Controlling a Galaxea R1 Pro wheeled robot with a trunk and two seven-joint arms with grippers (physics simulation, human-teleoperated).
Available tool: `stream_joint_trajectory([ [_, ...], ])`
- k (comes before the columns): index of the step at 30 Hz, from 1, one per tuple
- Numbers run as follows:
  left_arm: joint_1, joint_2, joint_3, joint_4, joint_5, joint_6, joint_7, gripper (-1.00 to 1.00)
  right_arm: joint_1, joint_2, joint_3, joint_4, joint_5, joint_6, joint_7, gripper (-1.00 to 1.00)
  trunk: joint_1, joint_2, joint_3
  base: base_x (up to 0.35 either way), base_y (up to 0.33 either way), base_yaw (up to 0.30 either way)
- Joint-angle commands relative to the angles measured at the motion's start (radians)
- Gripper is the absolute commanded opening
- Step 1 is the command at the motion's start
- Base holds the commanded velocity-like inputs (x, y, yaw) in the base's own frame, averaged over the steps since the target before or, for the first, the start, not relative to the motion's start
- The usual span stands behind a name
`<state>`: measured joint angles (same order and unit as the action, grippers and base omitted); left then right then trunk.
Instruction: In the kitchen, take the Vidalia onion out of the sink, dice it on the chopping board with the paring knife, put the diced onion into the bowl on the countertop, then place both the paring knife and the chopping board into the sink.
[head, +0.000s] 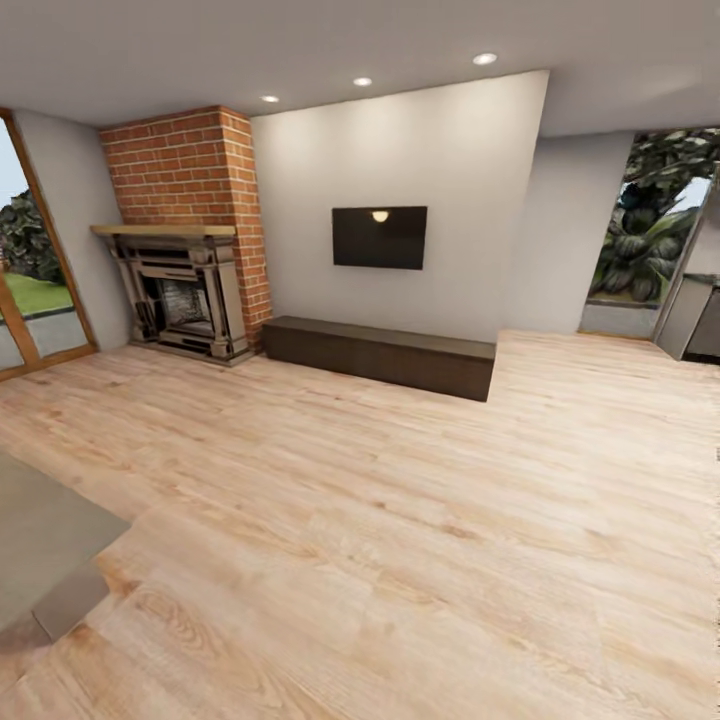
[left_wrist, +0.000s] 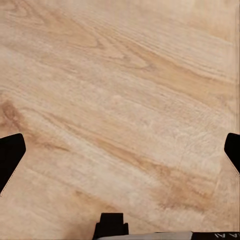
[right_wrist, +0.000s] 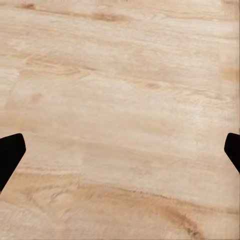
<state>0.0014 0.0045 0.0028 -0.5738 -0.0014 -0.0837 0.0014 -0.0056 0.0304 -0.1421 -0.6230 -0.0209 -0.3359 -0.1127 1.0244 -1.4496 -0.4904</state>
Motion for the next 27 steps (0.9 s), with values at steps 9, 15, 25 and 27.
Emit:
stream_joint_trajectory([
  [9,0.000,0.000,0.000,0.000,0.000,-0.002,0.000,1.00,-0.001,0.000,-0.002,0.000,-0.002,-0.003,0.001,1.00,0.001,0.000,-0.011,0.345,-0.039,-0.231],
  [15,0.000,0.000,0.000,0.000,0.000,-0.002,0.000,1.00,-0.001,0.000,-0.002,0.000,-0.002,-0.003,0.001,1.00,0.001,0.000,-0.017,0.345,-0.079,-0.238],
  [25,0.000,0.000,0.000,0.000,0.000,-0.002,0.000,1.00,-0.001,0.000,-0.002,0.000,-0.002,-0.003,0.001,1.00,0.001,0.000,-0.025,0.345,-0.017,-0.242],
  [27,0.000,0.000,0.000,-0.001,0.000,-0.002,0.000,1.00,-0.001,0.001,-0.003,0.000,-0.002,-0.003,0.001,1.00,0.001,0.000,-0.026,0.345,-0.001,-0.252],
])
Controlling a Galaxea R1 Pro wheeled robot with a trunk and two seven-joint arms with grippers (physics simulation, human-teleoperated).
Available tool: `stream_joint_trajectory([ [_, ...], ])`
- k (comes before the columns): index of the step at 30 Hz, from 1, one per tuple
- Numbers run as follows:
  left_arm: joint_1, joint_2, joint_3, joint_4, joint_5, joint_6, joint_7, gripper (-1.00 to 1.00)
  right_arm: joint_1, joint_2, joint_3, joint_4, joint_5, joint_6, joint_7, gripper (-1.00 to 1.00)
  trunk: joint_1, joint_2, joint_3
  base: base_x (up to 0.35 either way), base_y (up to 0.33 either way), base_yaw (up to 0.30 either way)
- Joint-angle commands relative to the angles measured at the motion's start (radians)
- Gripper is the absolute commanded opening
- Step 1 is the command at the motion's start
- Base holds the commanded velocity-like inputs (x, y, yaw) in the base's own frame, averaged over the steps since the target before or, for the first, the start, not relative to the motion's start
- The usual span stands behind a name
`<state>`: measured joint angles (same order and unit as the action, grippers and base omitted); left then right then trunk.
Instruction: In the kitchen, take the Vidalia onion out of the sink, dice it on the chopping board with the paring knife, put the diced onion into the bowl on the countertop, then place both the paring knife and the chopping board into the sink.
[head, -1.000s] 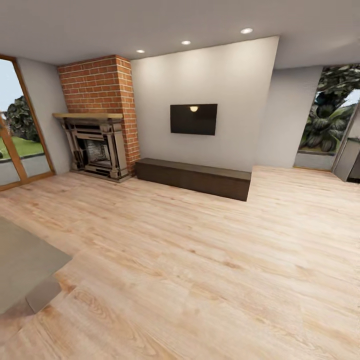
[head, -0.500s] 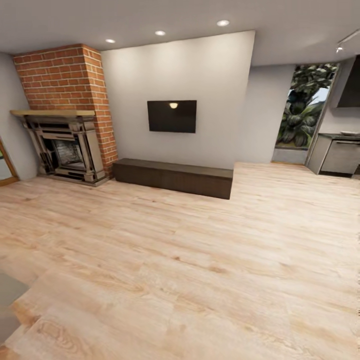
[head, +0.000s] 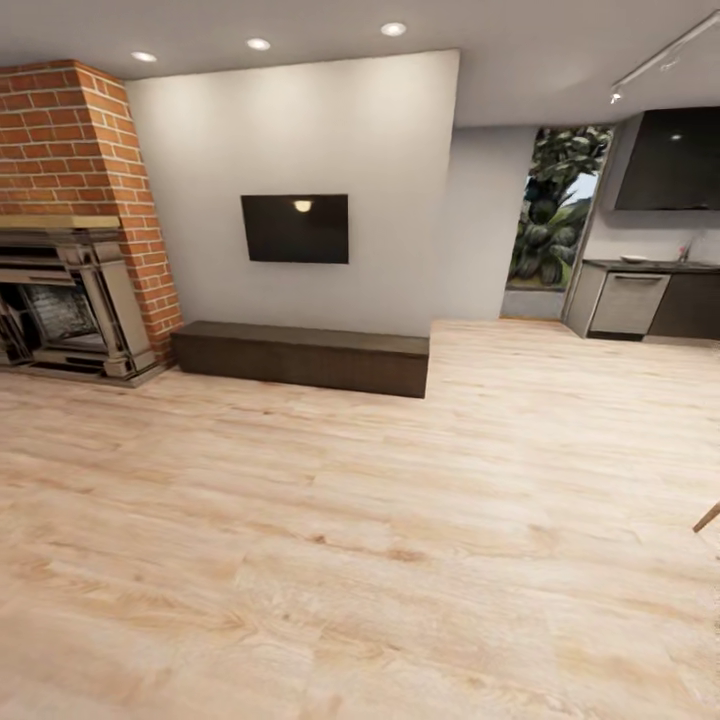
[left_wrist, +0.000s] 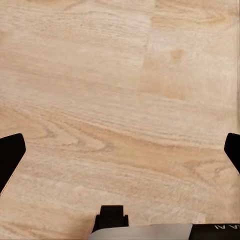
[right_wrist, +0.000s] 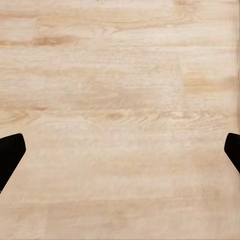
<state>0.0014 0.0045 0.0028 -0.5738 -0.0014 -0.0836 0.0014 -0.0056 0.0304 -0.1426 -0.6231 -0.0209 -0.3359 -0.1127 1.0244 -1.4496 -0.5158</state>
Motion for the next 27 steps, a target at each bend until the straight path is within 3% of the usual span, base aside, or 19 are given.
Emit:
stream_joint_trajectory([
  [1,0.000,0.000,0.000,-0.001,0.000,-0.002,0.000,1.00,-0.001,0.001,-0.002,0.000,-0.002,-0.003,0.001,1.00,0.001,0.000,-0.002,0.345,0.000,-0.254],
  [27,0.000,0.004,0.002,-0.003,0.000,-0.002,0.000,1.00,-0.001,0.000,-0.003,0.000,-0.002,-0.003,0.001,1.00,0.001,0.000,-0.020,0.345,0.000,-0.266],
])
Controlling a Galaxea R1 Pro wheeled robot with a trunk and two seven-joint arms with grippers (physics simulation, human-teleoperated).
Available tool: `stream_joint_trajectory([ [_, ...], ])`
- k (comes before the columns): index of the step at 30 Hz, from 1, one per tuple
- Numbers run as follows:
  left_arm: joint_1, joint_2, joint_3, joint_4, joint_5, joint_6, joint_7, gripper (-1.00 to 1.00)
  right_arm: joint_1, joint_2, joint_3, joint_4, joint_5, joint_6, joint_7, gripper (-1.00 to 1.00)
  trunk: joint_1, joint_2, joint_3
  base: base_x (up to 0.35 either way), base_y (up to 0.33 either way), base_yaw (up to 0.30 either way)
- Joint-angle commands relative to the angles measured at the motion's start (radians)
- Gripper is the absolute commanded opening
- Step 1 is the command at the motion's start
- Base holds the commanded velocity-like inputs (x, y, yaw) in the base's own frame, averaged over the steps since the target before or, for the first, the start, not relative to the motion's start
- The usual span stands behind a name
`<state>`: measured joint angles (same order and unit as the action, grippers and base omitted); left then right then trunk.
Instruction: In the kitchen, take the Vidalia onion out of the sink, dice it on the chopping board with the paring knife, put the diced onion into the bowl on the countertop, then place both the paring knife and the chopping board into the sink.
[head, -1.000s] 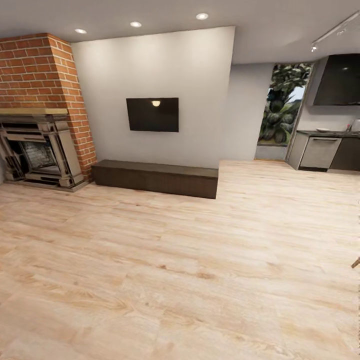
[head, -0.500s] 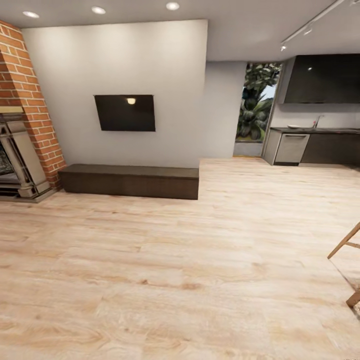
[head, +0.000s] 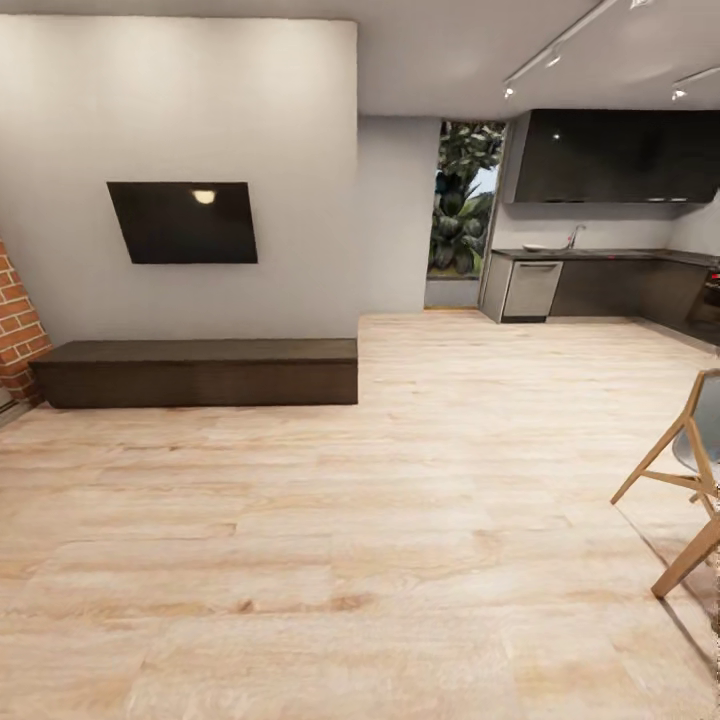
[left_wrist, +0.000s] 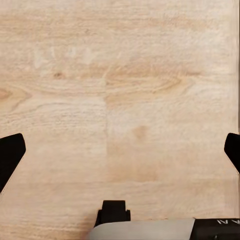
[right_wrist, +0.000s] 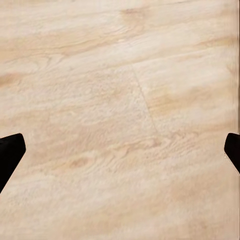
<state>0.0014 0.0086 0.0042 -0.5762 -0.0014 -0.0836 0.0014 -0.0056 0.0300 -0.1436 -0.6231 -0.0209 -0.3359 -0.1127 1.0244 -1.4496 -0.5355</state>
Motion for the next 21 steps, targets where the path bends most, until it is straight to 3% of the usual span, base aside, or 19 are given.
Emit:
stream_joint_trajectory([
  [1,0.000,0.000,0.000,-0.001,0.000,-0.002,0.000,1.00,-0.001,0.001,-0.002,0.000,-0.002,-0.003,0.001,1.00,0.001,0.000,-0.002,0.345,0.000,-0.268],
  [12,0.000,0.000,0.000,0.000,0.000,-0.002,0.000,1.00,-0.001,0.002,-0.001,0.000,-0.001,-0.003,0.001,1.00,0.001,0.000,-0.009,0.345,0.000,-0.252],
  [21,0.000,0.001,0.000,0.000,0.000,-0.002,0.000,1.00,-0.001,0.002,-0.001,0.000,0.001,-0.004,-0.001,1.00,0.001,0.000,-0.014,0.325,0.000,-0.095],
])
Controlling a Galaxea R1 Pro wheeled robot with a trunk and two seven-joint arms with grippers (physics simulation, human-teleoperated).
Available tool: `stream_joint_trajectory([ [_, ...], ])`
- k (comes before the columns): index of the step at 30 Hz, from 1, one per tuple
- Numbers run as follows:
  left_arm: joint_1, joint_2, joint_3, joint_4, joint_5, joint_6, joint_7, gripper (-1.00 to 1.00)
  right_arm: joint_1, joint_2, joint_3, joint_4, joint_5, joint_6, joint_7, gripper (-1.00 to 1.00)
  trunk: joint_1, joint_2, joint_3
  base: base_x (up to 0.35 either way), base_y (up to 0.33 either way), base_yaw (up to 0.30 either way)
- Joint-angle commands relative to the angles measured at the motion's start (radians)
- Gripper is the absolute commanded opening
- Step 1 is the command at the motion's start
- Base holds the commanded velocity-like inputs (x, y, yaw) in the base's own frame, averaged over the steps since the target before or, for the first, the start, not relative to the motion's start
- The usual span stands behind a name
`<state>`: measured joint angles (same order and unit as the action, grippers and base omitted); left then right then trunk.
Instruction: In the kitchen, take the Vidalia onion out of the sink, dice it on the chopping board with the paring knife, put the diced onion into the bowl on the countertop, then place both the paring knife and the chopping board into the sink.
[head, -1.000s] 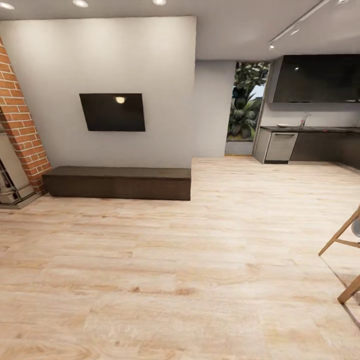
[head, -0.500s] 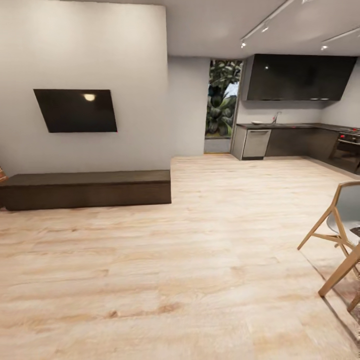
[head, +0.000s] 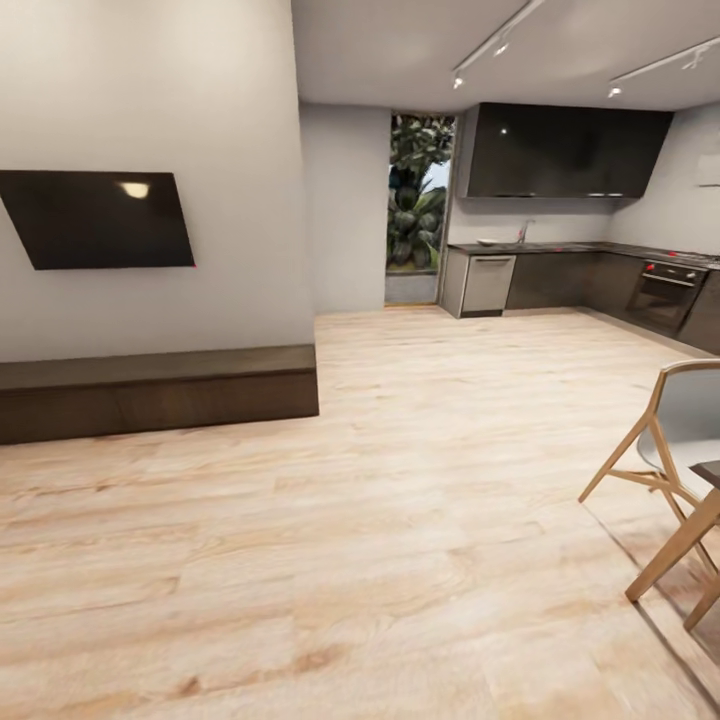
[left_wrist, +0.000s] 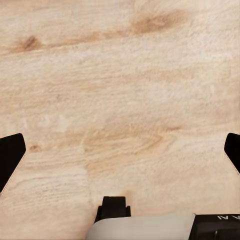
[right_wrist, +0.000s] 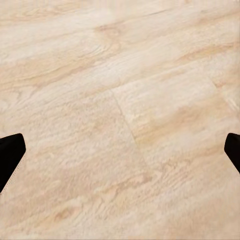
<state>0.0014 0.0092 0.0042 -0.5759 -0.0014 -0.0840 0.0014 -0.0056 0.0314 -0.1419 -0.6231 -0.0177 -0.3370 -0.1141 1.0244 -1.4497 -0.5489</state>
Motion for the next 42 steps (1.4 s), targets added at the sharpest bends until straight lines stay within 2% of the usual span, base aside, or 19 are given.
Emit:
stream_joint_trajectory([
  [1,0.000,0.000,0.000,0.000,0.000,-0.002,0.000,1.00,0.000,0.001,-0.002,0.000,-0.002,-0.003,0.001,1.00,0.001,0.000,-0.001,0.324,0.000,-0.011],
  [23,0.000,-0.001,0.000,0.000,0.000,-0.002,0.000,1.00,0.000,0.002,-0.002,0.000,-0.002,-0.005,0.001,1.00,0.001,0.000,-0.001,0.333,0.000,-0.007],
  [35,0.000,0.001,0.001,-0.001,0.000,-0.002,0.000,1.00,0.000,0.001,-0.002,0.000,-0.002,-0.004,0.001,1.00,0.001,0.000,0.005,0.345,0.000,-0.228],
  [42,0.000,0.000,0.001,-0.001,0.000,-0.002,0.000,1.00,0.000,0.002,-0.002,0.000,-0.001,-0.004,0.001,1.00,0.001,0.000,0.006,0.345,0.000,-0.068],
])
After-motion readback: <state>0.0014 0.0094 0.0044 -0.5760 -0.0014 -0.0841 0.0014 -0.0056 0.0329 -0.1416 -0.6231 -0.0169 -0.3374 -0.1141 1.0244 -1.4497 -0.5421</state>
